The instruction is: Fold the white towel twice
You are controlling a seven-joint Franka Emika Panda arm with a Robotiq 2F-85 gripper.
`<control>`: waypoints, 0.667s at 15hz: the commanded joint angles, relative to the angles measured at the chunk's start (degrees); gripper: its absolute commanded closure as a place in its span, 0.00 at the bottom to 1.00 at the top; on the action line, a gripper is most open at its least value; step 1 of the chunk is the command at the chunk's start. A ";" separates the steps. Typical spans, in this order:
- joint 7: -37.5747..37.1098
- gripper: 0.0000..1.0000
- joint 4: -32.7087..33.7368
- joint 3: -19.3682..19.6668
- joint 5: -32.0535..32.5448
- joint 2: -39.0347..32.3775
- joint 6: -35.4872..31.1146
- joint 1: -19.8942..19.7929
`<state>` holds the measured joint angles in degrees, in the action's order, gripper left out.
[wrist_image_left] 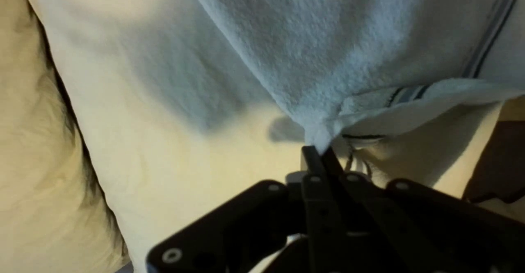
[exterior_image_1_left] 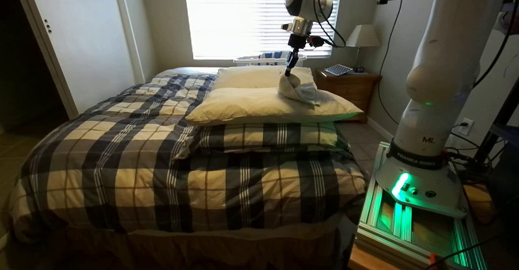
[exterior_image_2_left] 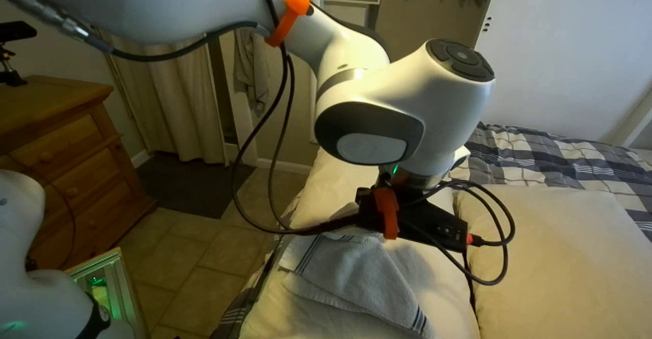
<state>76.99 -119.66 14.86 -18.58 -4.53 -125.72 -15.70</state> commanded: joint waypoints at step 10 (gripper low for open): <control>-0.61 0.97 3.85 0.44 7.71 -3.57 -0.51 -3.05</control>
<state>76.50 -115.91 15.99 -11.03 -8.11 -126.33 -18.08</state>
